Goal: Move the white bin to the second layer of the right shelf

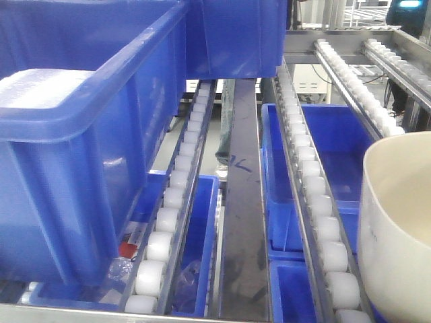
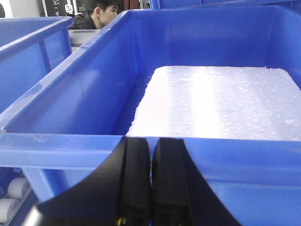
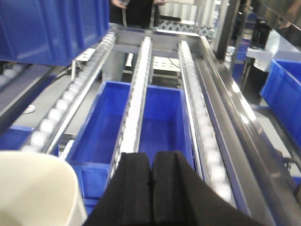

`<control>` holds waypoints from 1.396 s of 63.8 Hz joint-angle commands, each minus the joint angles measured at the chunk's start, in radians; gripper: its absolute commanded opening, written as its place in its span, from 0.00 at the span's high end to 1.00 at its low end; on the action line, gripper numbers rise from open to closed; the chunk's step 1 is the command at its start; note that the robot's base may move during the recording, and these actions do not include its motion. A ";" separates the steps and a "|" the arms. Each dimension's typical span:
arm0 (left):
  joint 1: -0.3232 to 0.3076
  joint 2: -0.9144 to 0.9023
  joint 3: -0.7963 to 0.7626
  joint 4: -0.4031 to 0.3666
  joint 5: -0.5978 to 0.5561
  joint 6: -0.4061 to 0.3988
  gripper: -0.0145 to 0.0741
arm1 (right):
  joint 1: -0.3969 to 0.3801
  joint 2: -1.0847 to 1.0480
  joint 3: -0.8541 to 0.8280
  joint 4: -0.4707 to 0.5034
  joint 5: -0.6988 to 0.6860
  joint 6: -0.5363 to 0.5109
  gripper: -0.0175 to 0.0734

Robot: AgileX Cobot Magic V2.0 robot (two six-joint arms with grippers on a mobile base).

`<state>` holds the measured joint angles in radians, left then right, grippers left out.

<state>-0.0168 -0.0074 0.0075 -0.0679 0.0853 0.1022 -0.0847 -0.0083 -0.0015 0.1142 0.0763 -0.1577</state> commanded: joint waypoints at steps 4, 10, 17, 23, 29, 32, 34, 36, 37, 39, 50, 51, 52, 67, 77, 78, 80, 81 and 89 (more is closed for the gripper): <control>-0.004 -0.015 0.037 -0.006 -0.085 -0.003 0.74 | -0.007 -0.022 0.005 -0.054 -0.084 0.053 0.74; -0.004 -0.015 0.037 -0.006 -0.085 -0.003 0.74 | -0.007 -0.022 0.016 -0.100 -0.102 0.056 0.74; -0.004 -0.015 0.037 -0.006 -0.085 -0.003 0.74 | -0.007 -0.022 0.016 -0.140 -0.100 0.086 0.74; -0.004 -0.015 0.037 -0.006 -0.085 -0.003 0.74 | -0.007 -0.022 0.016 -0.132 -0.098 0.096 0.74; -0.004 -0.015 0.037 -0.006 -0.085 -0.003 0.74 | -0.007 -0.022 0.016 -0.114 -0.093 0.096 0.74; -0.004 -0.015 0.037 -0.006 -0.085 -0.003 0.74 | -0.007 -0.022 0.016 -0.114 -0.091 0.096 0.74; -0.004 -0.015 0.037 -0.006 -0.085 -0.003 0.74 | -0.007 -0.022 0.016 -0.114 -0.092 0.096 0.74; -0.004 -0.015 0.037 -0.006 -0.085 -0.003 0.74 | -0.007 -0.022 0.016 -0.114 -0.093 0.096 0.74; -0.004 -0.015 0.037 -0.006 -0.085 -0.003 0.74 | -0.007 -0.022 0.016 -0.114 -0.094 0.096 0.74; -0.004 -0.015 0.037 -0.006 -0.085 -0.003 0.74 | -0.007 -0.022 0.016 -0.114 -0.094 0.096 0.74; -0.004 -0.015 0.037 -0.006 -0.085 -0.003 0.74 | -0.007 -0.022 0.015 -0.114 -0.093 0.096 0.74; -0.004 -0.015 0.037 -0.006 -0.085 -0.003 0.74 | -0.007 -0.022 0.015 -0.114 -0.093 0.096 0.74; -0.004 -0.015 0.037 -0.006 -0.085 -0.003 0.74 | -0.007 -0.022 0.015 -0.114 -0.093 0.096 0.74; -0.004 -0.015 0.037 -0.006 -0.085 -0.003 0.74 | -0.007 -0.022 0.015 -0.114 -0.093 0.096 0.74; -0.004 -0.015 0.037 -0.006 -0.085 -0.003 0.74 | -0.007 -0.022 0.015 -0.114 -0.093 0.096 0.74; -0.004 -0.015 0.037 -0.006 -0.085 -0.003 0.74 | -0.007 -0.022 0.015 -0.114 -0.093 0.096 0.74; -0.004 -0.015 0.037 -0.006 -0.085 -0.003 0.74 | -0.007 -0.022 0.015 -0.114 -0.093 0.096 0.74; -0.004 -0.015 0.037 -0.006 -0.085 -0.003 0.74 | -0.007 -0.022 0.015 -0.114 -0.093 0.096 0.74; -0.004 -0.015 0.037 -0.006 -0.085 -0.003 0.74 | -0.007 -0.022 0.015 -0.114 -0.093 0.096 0.74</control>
<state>-0.0168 -0.0074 0.0075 -0.0679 0.0853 0.1022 -0.0847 -0.0102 0.0291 0.0000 0.0746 -0.0618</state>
